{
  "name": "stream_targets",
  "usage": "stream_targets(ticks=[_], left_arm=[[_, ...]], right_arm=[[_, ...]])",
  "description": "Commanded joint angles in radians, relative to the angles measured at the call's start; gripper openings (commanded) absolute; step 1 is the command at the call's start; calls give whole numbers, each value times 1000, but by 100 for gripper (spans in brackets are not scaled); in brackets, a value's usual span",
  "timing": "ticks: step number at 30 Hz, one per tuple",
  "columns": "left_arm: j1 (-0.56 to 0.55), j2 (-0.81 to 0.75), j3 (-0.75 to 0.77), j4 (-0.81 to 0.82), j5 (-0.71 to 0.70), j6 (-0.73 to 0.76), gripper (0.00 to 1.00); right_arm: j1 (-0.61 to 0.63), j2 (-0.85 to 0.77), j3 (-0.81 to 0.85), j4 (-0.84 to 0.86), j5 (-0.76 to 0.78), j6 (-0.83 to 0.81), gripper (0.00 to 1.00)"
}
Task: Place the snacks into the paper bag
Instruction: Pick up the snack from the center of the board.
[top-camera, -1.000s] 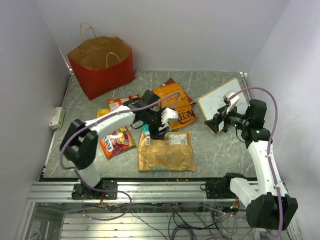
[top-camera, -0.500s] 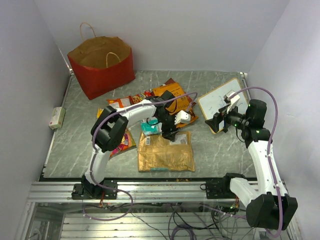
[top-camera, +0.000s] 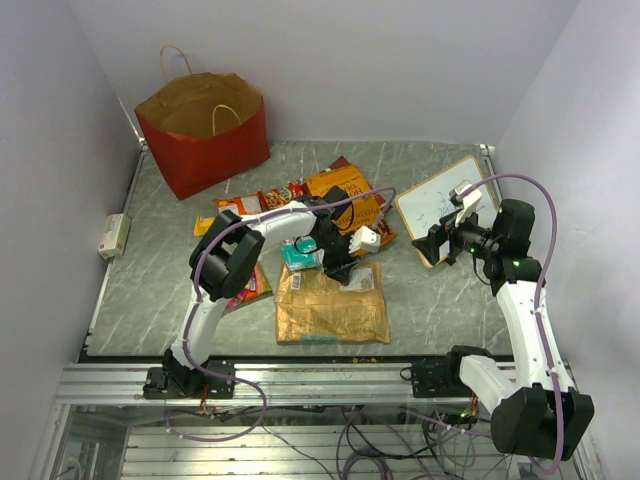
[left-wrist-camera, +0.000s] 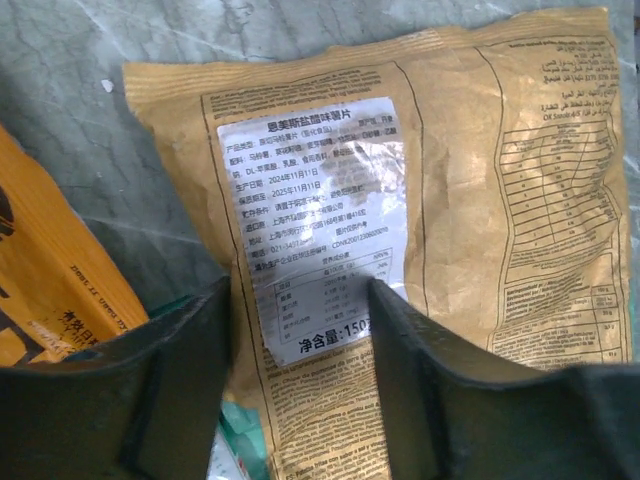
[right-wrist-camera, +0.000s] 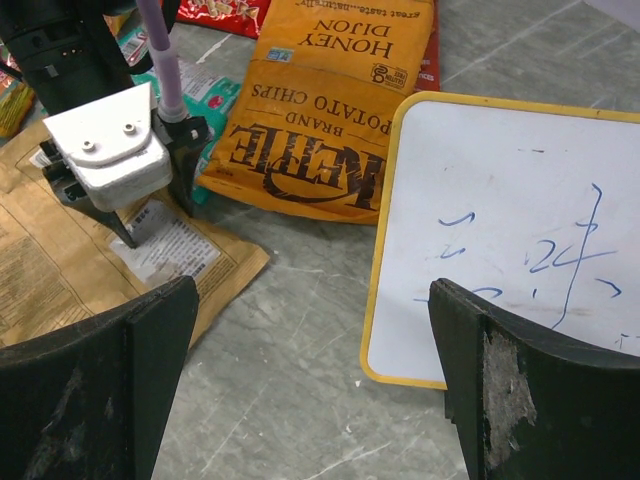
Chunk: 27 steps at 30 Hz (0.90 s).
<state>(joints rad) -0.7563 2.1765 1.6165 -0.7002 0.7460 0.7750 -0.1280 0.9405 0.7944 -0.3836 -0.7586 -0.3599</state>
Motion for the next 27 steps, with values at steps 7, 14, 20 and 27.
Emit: stream_targets(ticks=[7, 14, 20, 27], left_arm=[[-8, -74, -85, 32, -4, 48, 28], [-8, -175, -46, -24, -36, 54, 7], [-8, -361, -72, -22, -123, 29, 7], [-10, -561, -145, 21, -234, 24, 7]], right_arm=[[-9, -2, -14, 25, 7, -10, 100], [-7, 4, -30, 28, -66, -13, 100], [16, 4, -77, 112, -179, 53, 100], [143, 51, -107, 311, -205, 208, 100]])
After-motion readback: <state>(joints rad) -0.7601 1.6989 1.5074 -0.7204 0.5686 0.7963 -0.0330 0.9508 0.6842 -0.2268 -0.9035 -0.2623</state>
